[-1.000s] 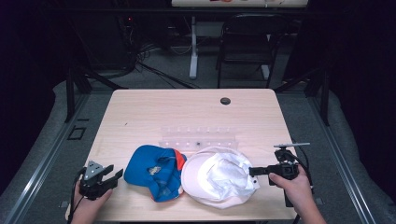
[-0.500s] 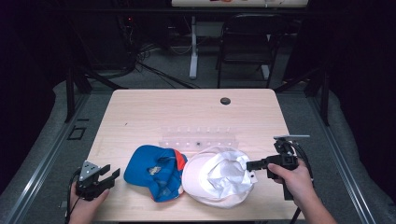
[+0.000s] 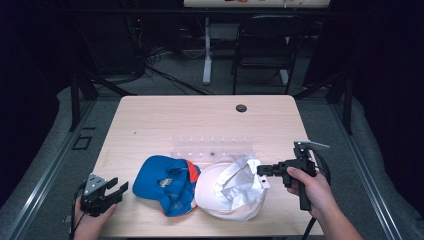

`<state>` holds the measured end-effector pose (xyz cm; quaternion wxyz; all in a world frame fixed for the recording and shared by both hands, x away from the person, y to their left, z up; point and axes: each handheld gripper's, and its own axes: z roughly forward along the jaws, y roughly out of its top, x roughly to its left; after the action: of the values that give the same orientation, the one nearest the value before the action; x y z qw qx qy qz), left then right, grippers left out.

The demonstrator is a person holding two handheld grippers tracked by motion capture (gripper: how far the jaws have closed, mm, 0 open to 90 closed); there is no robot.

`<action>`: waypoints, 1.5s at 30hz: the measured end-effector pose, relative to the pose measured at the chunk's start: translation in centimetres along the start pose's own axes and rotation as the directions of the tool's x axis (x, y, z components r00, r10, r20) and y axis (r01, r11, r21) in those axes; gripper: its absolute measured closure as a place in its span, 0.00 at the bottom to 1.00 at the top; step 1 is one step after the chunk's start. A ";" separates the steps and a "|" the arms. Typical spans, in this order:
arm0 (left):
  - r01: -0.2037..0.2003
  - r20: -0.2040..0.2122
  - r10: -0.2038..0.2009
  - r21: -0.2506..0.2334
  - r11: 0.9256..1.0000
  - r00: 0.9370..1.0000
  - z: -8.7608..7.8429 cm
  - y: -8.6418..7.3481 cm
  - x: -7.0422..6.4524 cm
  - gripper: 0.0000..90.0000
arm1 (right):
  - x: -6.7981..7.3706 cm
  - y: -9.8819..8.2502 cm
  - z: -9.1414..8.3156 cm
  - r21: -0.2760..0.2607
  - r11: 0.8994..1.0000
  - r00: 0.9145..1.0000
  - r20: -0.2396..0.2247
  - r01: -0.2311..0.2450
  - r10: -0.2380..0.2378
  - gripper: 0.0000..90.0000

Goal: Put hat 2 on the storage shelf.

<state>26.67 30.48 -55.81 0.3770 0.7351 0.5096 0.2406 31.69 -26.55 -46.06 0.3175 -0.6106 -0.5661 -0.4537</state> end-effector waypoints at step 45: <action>-0.016 0.039 0.017 -0.011 1.000 0.999 -0.2 0.1 -1.2 0.60 | 8.9 2.8 -0.7 -0.150 0.988 0.973 -0.219 0.035 -0.068 0.93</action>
<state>26.14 29.45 -55.56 0.3888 0.7417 0.4948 0.2322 33.81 -24.01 -37.28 0.3220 -0.5624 -0.5080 -0.5674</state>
